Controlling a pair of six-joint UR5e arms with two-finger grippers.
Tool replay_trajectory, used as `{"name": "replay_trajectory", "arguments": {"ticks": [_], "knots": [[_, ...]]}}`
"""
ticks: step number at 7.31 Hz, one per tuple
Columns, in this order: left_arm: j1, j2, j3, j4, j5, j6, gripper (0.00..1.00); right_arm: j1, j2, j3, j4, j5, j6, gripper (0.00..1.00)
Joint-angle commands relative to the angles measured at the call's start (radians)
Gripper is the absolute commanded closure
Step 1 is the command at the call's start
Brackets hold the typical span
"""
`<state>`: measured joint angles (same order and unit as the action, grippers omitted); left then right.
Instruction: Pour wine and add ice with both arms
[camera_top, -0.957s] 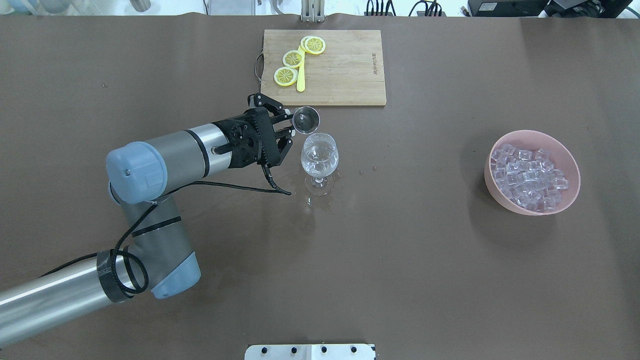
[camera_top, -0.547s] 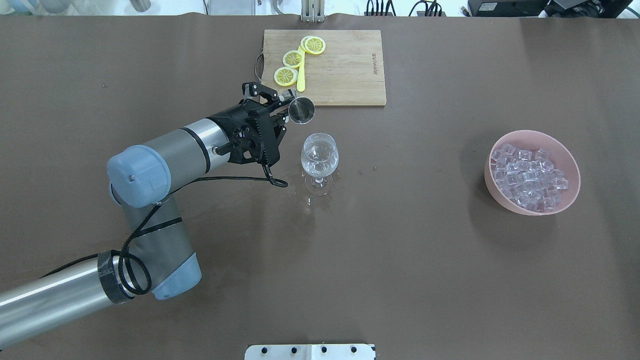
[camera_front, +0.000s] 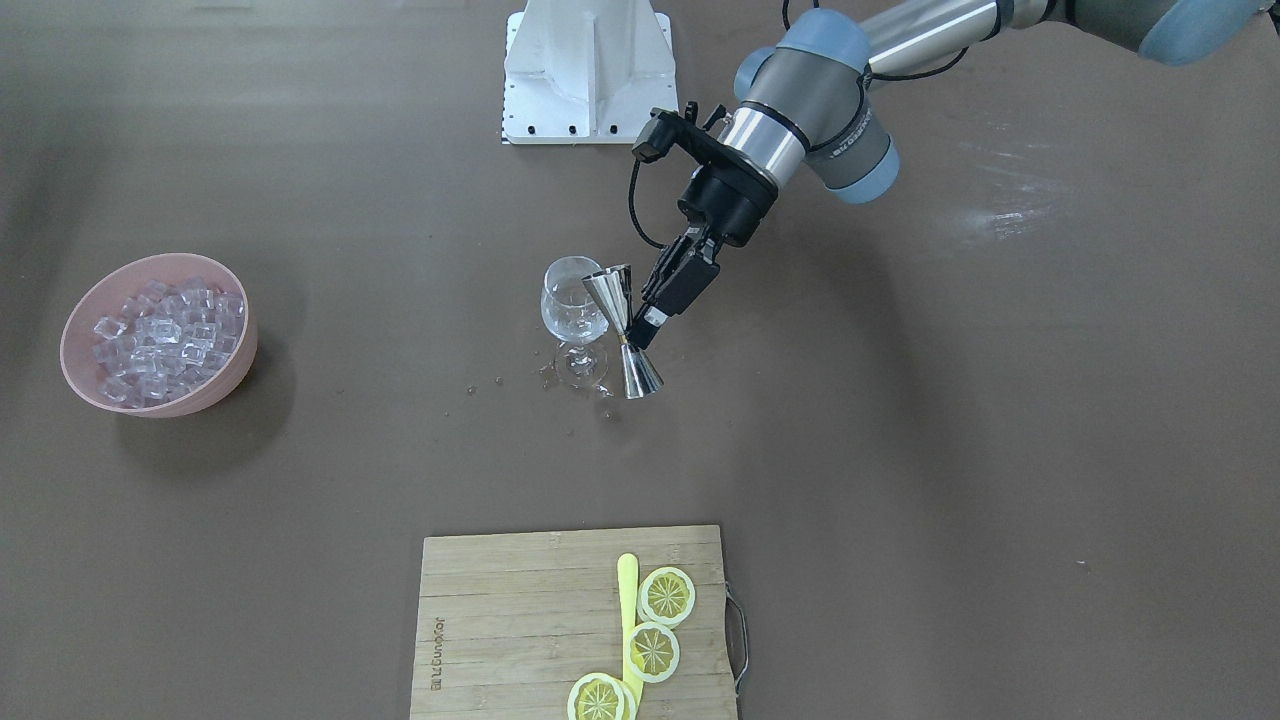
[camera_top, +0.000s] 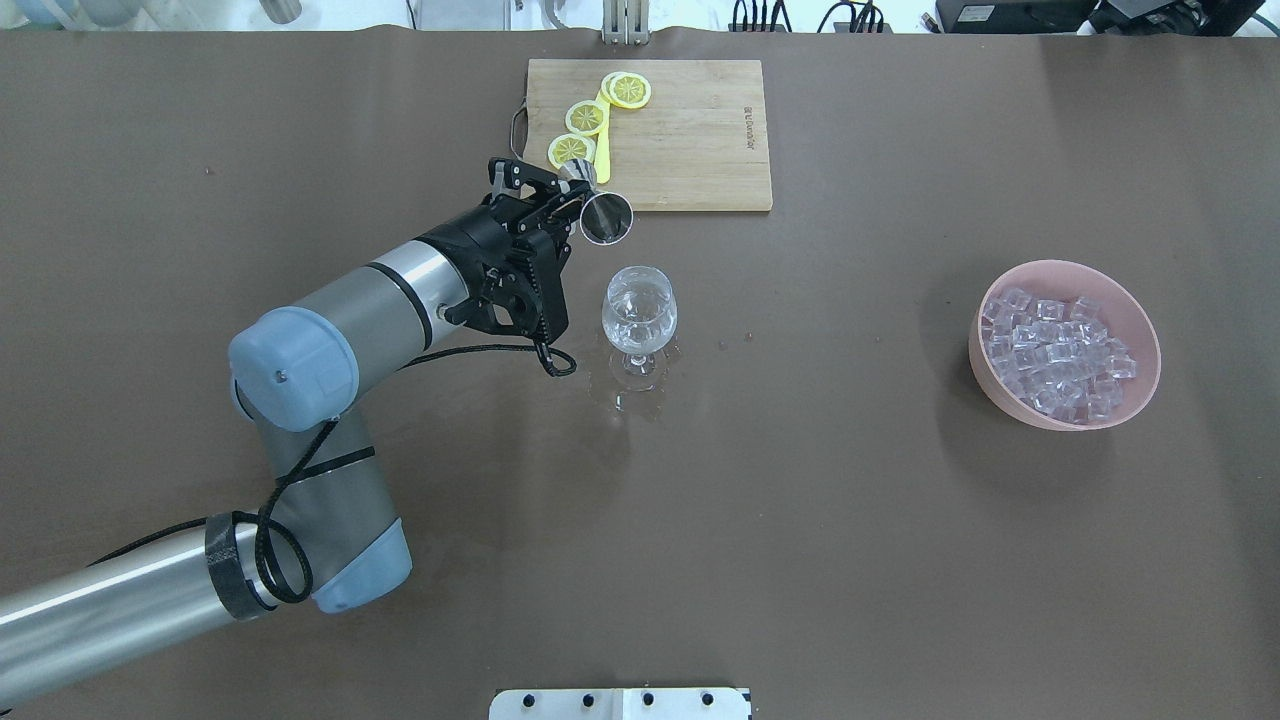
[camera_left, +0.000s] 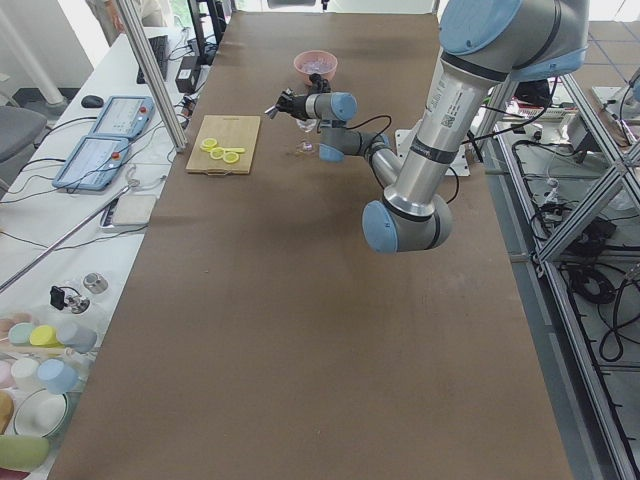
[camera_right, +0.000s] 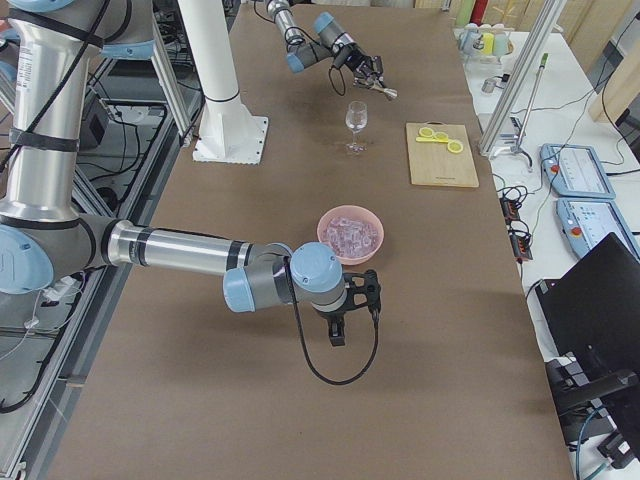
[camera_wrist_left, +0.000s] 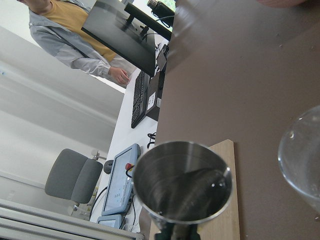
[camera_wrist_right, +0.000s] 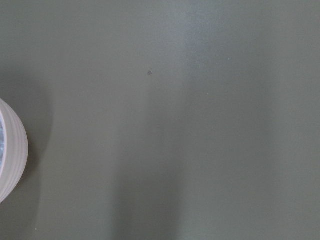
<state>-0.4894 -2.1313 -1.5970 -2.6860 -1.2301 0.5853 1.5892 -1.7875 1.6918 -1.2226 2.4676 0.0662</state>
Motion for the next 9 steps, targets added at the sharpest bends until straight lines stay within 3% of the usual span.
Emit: {"name": "replay_trajectory", "arguments": {"ticks": [1,2,9], "knots": [[0.06,0.001,-0.001,0.0,0.09,0.059,1.0,0.002,-0.004,-0.001,0.0,0.023,0.0,0.0],[0.078,-0.001,-0.012,0.0,0.131,0.124,1.0,0.005,-0.006,0.0,0.0,0.031,0.0,0.0],[0.065,-0.033,-0.028,0.02,0.133,0.293,1.0,0.049,-0.026,0.008,0.002,0.08,0.0,0.0]]}}
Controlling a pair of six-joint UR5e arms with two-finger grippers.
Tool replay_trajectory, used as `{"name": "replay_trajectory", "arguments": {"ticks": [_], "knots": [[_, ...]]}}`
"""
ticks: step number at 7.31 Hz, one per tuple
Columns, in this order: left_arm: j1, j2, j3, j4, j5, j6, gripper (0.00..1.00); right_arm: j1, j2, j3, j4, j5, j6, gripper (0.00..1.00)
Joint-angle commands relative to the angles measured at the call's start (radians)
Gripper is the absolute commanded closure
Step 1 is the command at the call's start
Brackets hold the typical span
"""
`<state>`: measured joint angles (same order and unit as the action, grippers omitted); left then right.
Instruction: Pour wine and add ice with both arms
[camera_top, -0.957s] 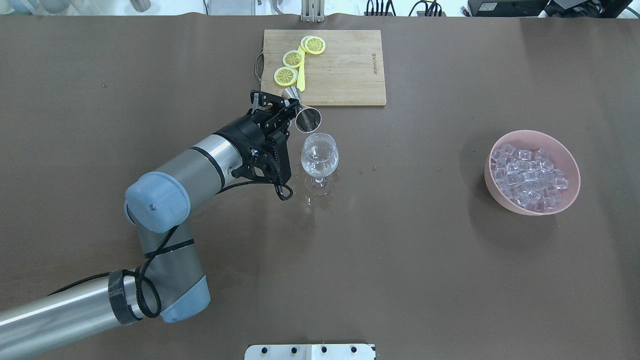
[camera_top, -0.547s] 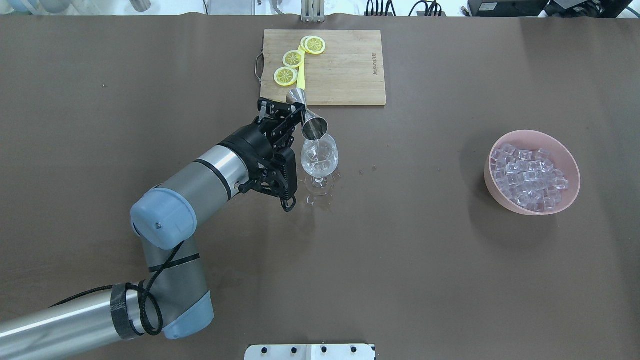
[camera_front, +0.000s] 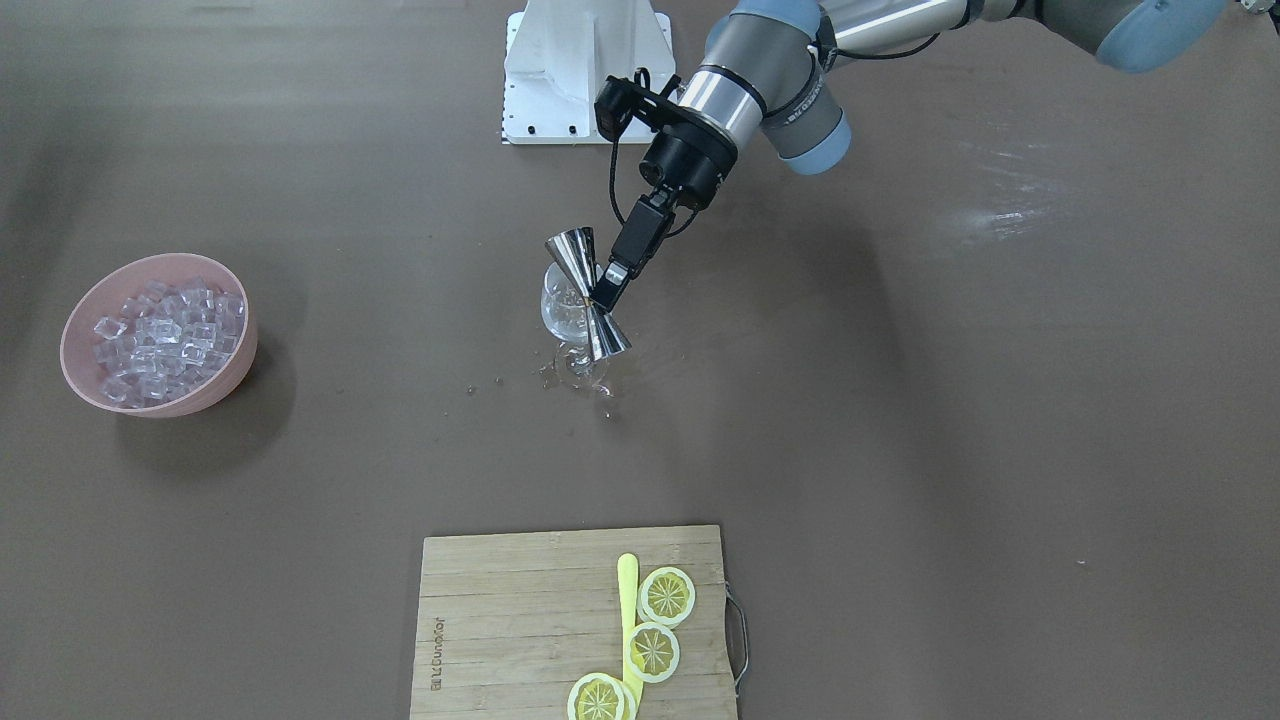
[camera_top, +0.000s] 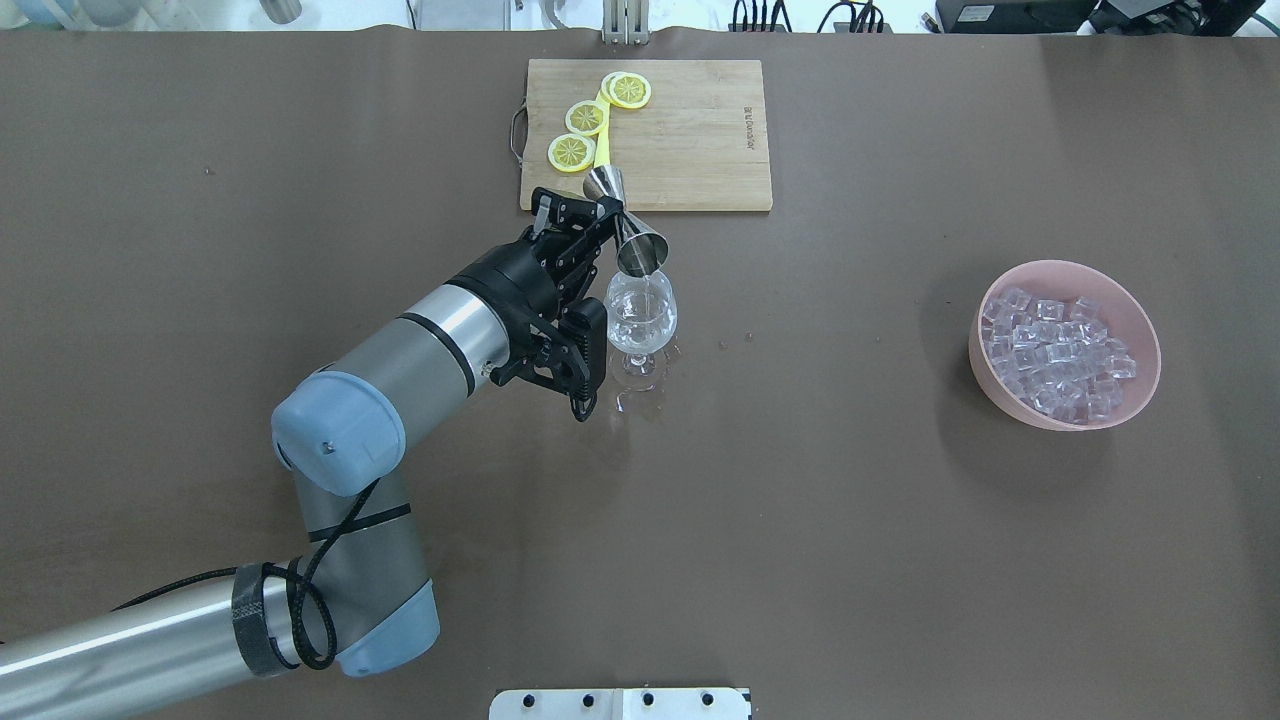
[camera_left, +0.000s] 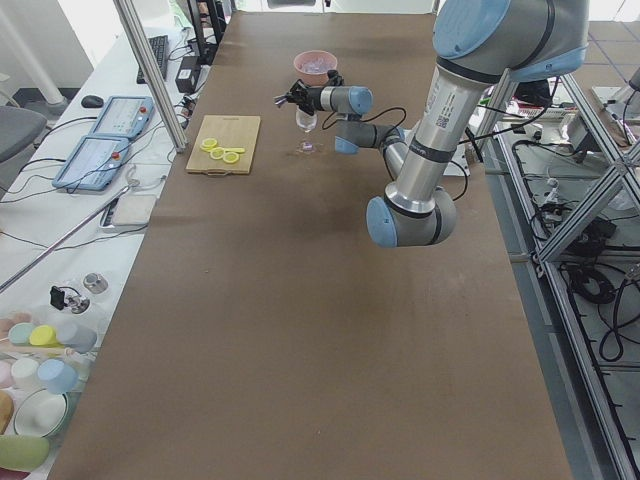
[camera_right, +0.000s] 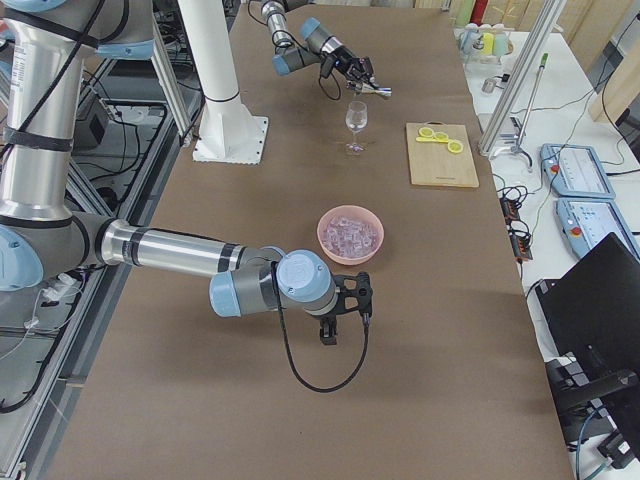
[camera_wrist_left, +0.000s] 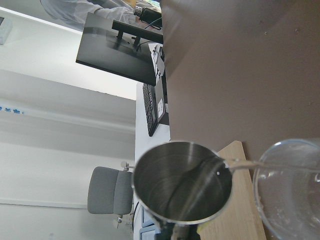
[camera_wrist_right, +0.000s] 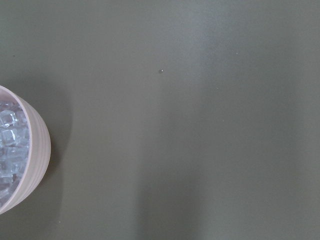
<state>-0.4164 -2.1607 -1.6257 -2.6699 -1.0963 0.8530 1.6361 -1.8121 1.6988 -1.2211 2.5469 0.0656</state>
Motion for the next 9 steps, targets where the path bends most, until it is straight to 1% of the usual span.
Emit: {"name": "replay_trajectory", "arguments": {"ticks": [1,7,9], "knots": [[-0.025,-0.002,0.001,0.004,0.0,0.032,1.0,0.005,-0.001,0.007,0.0,0.003,0.0,0.0],[-0.039,-0.005,0.023,0.002,0.001,0.046,1.0,0.007,-0.006,0.007,0.0,0.001,-0.001,0.0],[-0.038,-0.01,0.021,0.002,0.035,0.101,1.0,0.007,-0.007,0.007,-0.001,0.003,0.0,0.0]]}}
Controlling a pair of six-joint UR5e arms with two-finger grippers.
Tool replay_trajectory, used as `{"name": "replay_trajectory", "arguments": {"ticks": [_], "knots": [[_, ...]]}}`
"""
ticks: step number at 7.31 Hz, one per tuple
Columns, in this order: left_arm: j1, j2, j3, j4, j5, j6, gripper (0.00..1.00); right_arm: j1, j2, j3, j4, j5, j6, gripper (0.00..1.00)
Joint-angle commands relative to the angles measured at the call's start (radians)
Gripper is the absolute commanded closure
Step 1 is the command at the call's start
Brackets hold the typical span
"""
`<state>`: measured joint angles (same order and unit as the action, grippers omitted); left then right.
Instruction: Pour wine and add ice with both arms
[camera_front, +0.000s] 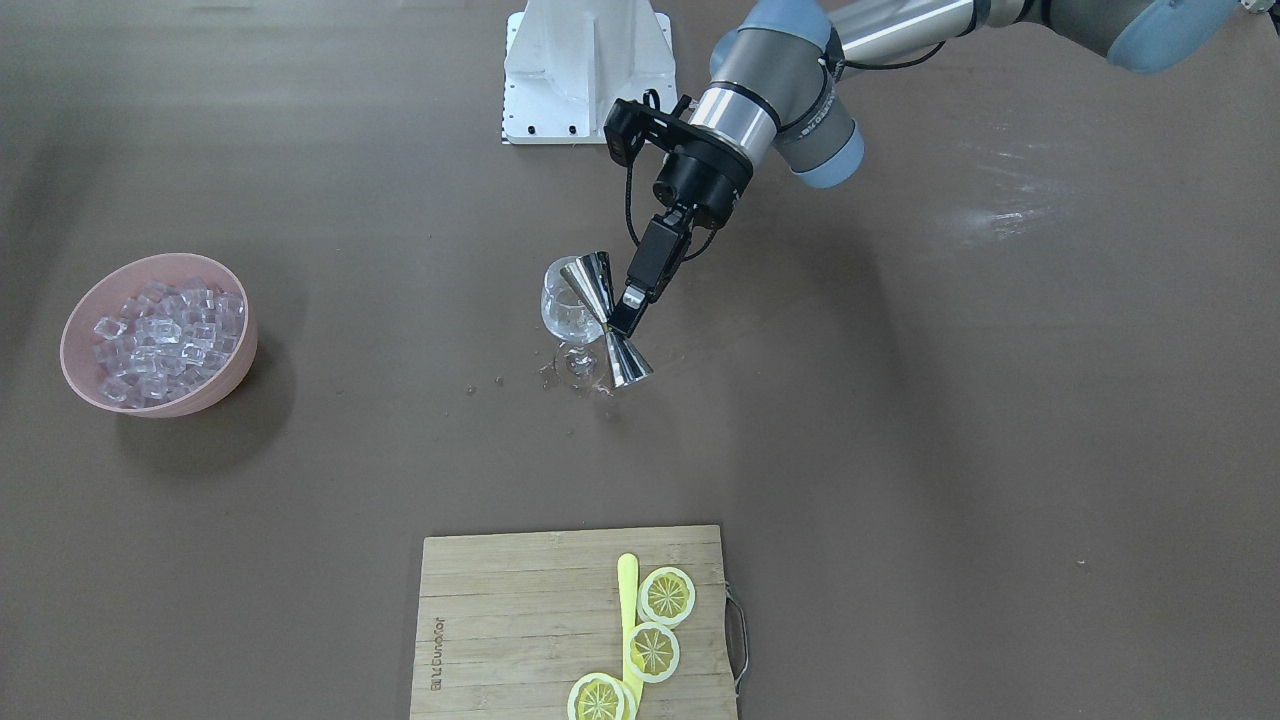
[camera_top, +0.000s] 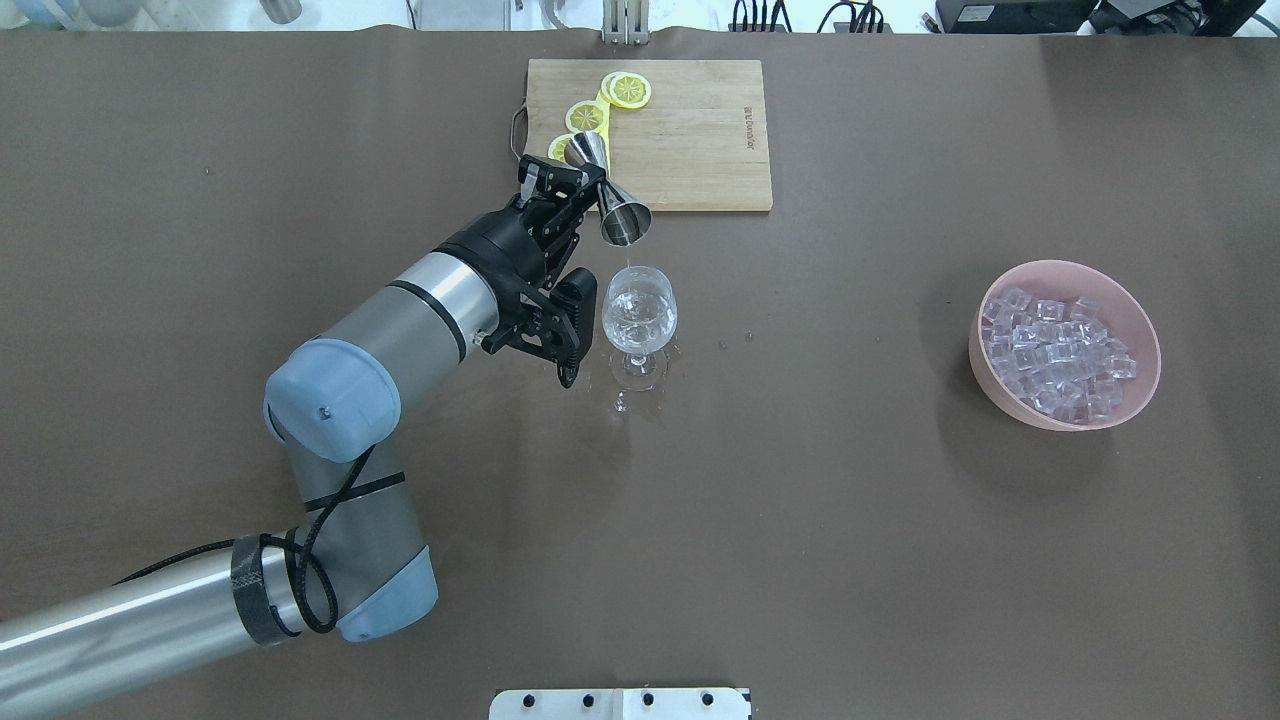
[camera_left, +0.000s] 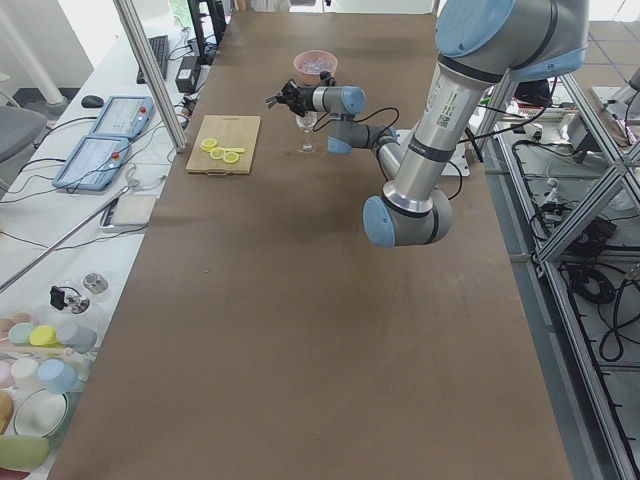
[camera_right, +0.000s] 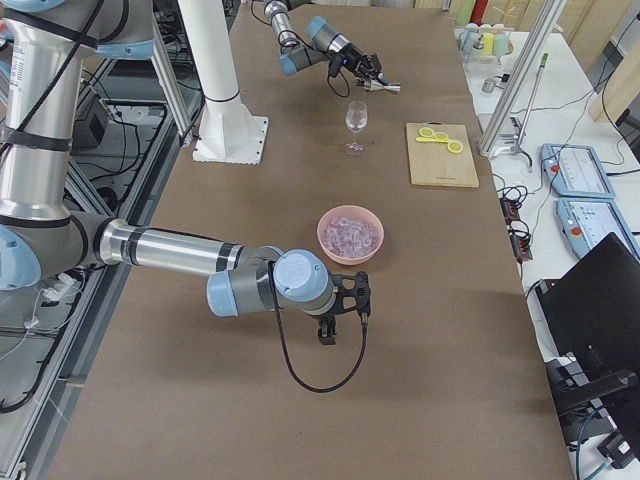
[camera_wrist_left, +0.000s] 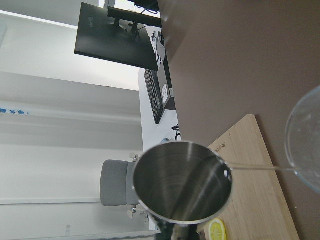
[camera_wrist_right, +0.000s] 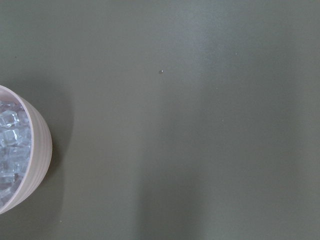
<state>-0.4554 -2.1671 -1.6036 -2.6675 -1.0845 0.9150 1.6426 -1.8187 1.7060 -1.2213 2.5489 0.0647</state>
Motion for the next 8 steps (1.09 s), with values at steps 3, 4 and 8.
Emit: {"name": "replay_trajectory", "arguments": {"ticks": [3,4,8], "knots": [[0.001,-0.01,0.001,0.011,0.028,0.064,1.0,0.005,-0.001,0.003,-0.001,0.005,0.001,0.0],[0.001,-0.008,0.002,0.021,0.058,0.097,1.0,0.009,-0.001,0.001,0.0,0.022,0.0,0.0],[0.004,-0.013,-0.007,0.021,0.095,0.186,1.0,0.028,-0.002,0.003,0.0,0.042,0.0,0.0]]}}
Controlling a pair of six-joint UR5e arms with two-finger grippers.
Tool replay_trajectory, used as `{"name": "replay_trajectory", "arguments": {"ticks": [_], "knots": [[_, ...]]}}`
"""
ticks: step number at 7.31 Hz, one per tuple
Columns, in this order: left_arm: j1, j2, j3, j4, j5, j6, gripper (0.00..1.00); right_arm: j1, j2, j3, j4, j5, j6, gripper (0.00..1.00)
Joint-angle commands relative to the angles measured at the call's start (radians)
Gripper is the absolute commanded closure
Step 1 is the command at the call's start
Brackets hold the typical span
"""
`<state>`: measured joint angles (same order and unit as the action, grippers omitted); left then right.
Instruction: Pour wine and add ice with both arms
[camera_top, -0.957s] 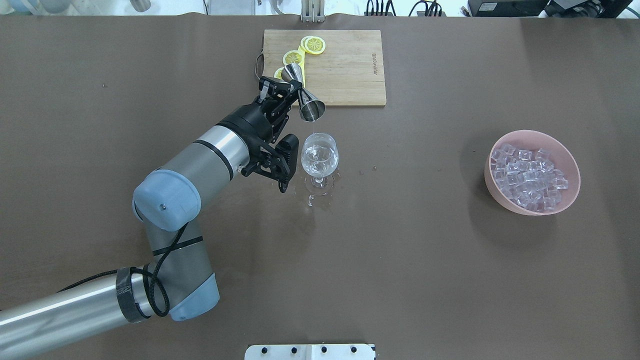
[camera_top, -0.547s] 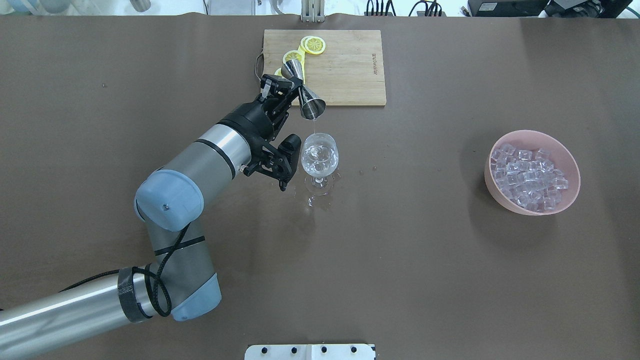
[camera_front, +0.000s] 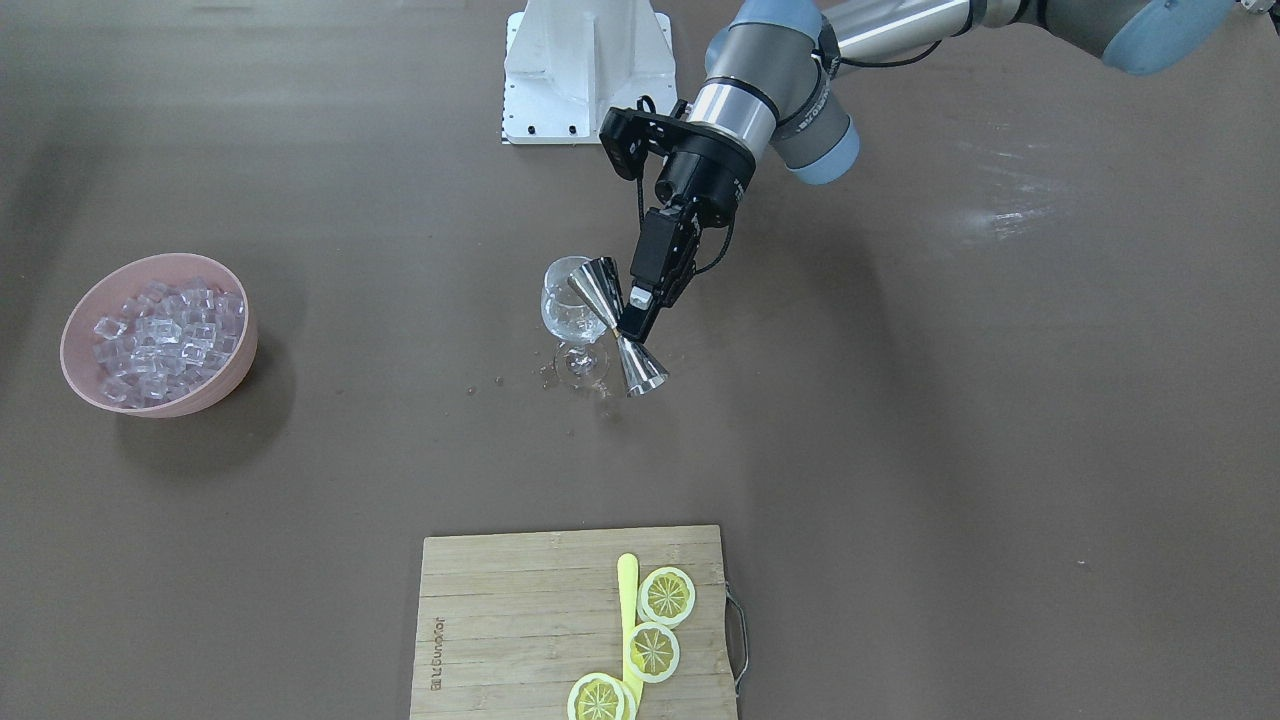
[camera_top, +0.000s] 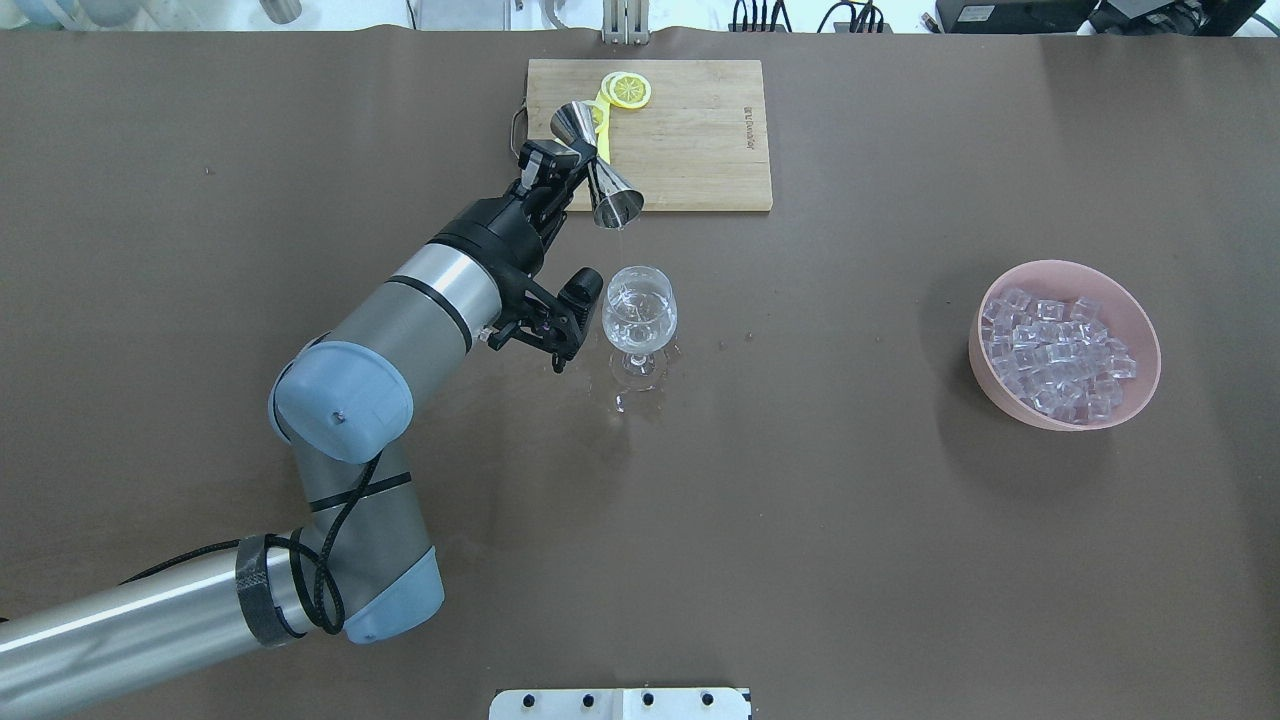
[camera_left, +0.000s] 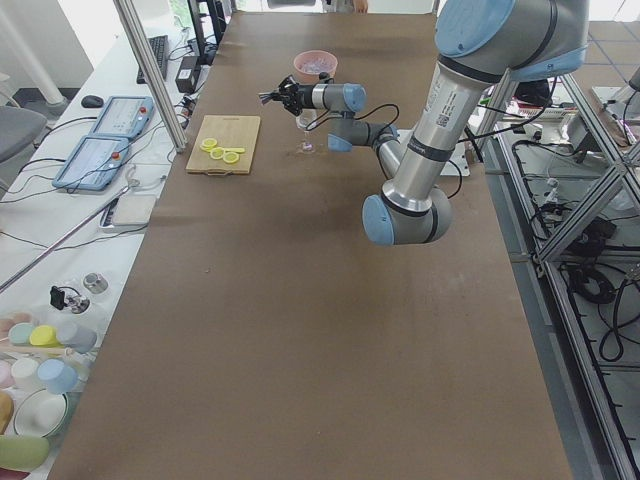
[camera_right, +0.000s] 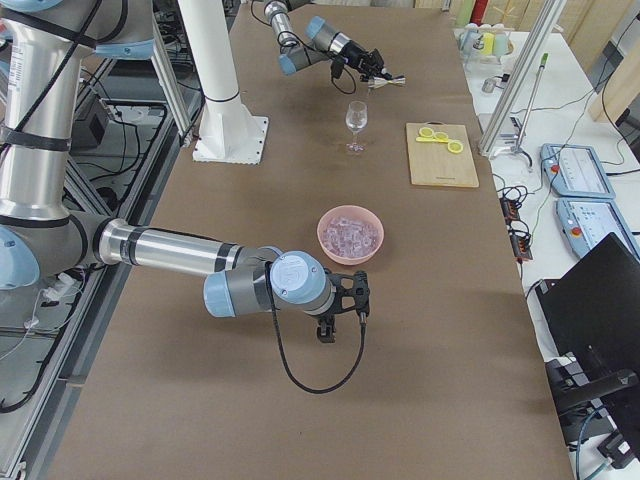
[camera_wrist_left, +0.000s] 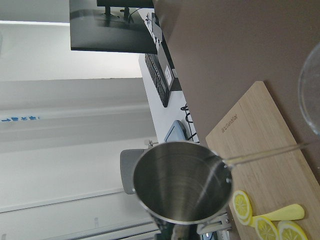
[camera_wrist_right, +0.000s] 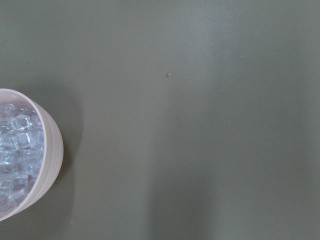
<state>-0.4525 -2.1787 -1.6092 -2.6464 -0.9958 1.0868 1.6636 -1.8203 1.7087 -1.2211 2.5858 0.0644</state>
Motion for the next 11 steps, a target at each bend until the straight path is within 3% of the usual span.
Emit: {"name": "replay_trajectory", "arguments": {"ticks": [1,7,9,11], "knots": [[0.001,-0.003,0.0,0.0,0.009,0.027,1.0,0.01,-0.008,0.002,0.0,0.005,0.0,0.0],[0.078,-0.009,-0.004,-0.015,0.132,0.081,1.0,0.025,-0.014,0.002,0.0,0.03,0.0,0.0],[0.081,0.029,-0.001,-0.18,0.129,0.067,1.0,0.044,-0.017,0.008,0.0,0.031,-0.002,0.0],[0.072,0.059,0.002,-0.181,0.12,-0.184,1.0,0.047,-0.024,0.012,0.0,0.028,-0.002,0.0]]}}
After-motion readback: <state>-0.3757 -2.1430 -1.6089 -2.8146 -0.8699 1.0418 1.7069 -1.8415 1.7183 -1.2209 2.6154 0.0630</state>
